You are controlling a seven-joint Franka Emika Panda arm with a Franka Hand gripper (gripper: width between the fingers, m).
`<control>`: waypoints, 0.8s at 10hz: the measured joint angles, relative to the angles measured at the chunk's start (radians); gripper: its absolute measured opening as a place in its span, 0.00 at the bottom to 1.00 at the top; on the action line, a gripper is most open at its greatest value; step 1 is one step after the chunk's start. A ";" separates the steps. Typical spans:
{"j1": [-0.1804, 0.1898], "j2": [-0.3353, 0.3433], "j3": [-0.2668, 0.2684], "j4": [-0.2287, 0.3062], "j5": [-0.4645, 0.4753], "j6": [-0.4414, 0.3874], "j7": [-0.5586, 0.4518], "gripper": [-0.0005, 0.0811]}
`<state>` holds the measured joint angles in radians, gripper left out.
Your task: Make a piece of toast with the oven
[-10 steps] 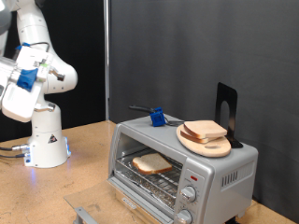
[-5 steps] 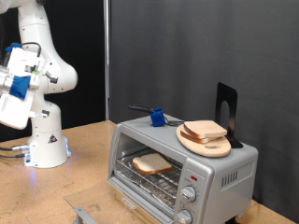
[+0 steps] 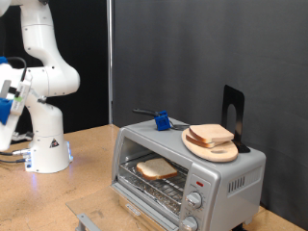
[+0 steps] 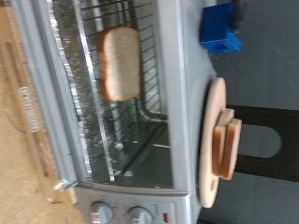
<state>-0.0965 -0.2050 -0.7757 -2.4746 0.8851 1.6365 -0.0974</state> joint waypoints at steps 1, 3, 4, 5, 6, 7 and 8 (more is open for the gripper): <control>0.000 0.034 -0.003 0.016 -0.017 -0.007 -0.048 0.99; 0.000 0.062 -0.003 0.032 -0.027 -0.022 -0.077 0.99; -0.001 0.062 -0.007 0.033 -0.026 -0.062 -0.075 0.99; -0.001 0.062 -0.013 0.032 -0.020 -0.076 -0.096 0.99; -0.001 0.063 -0.014 0.018 0.004 -0.019 -0.156 0.99; -0.001 0.070 -0.013 -0.008 0.017 0.063 -0.212 0.99; 0.001 0.093 -0.011 -0.026 0.030 0.126 -0.243 0.99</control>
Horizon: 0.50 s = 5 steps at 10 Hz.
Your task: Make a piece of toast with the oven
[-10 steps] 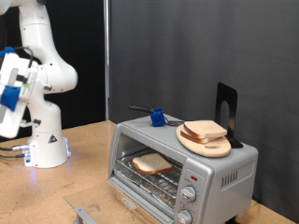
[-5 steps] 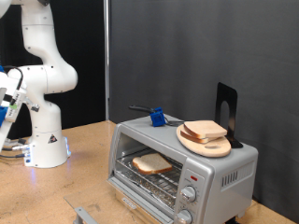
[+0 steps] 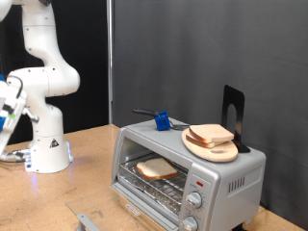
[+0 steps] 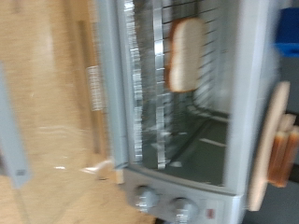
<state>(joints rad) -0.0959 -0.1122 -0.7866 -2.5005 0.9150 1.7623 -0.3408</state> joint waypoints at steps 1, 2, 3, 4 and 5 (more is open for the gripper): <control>0.001 0.041 0.002 -0.002 0.015 0.023 -0.005 0.99; 0.001 0.093 0.006 0.006 0.039 0.018 -0.004 0.99; 0.002 0.150 0.015 0.020 0.069 0.006 -0.004 0.99; 0.002 0.204 0.030 0.037 0.099 -0.005 -0.008 0.99; 0.002 0.253 0.047 0.055 0.122 -0.010 -0.020 0.99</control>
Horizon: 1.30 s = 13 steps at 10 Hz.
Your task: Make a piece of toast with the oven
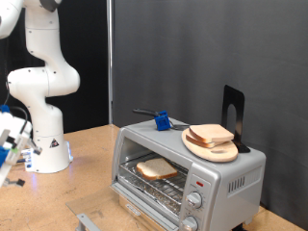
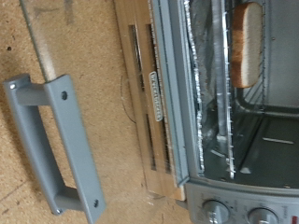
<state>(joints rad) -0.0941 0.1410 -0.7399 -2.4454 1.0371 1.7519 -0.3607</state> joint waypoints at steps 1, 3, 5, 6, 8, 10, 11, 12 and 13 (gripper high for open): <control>0.000 0.041 0.015 0.016 0.015 -0.002 -0.016 0.99; -0.001 0.105 0.044 0.038 0.025 -0.006 -0.044 0.99; 0.000 0.138 0.076 0.041 0.029 -0.008 -0.064 0.99; 0.003 0.147 0.094 0.037 0.030 -0.007 -0.064 0.99; 0.014 0.151 0.125 0.014 0.030 0.015 -0.064 0.99; 0.027 0.151 0.150 -0.017 0.041 0.069 -0.064 0.99; 0.030 0.152 0.162 -0.031 0.051 0.094 -0.065 0.99; 0.030 0.153 0.173 -0.041 0.067 0.116 -0.067 0.99; 0.031 0.156 0.185 -0.049 0.085 0.133 -0.070 0.99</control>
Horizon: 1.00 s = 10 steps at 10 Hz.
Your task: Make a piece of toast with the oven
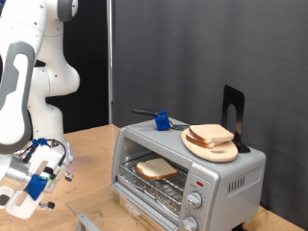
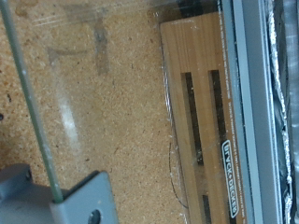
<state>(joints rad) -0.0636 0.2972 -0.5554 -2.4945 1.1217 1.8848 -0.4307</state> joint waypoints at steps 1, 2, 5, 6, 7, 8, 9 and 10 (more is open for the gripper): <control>0.000 0.006 0.012 -0.004 0.020 0.010 -0.006 0.99; 0.000 0.014 0.024 -0.004 0.037 0.012 -0.016 0.99; 0.002 0.022 0.060 -0.007 0.075 0.012 -0.024 0.99; 0.002 0.022 0.072 -0.009 0.077 0.012 -0.025 0.99; 0.002 0.022 0.080 -0.011 0.079 0.012 -0.025 0.99; 0.002 0.022 0.083 -0.012 0.079 0.012 -0.026 0.99; 0.002 0.021 0.084 -0.012 0.079 0.006 -0.026 0.99; 0.002 0.018 0.084 -0.012 0.079 -0.018 -0.026 0.99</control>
<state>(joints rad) -0.0619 0.3154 -0.4713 -2.5067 1.2012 1.8667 -0.4566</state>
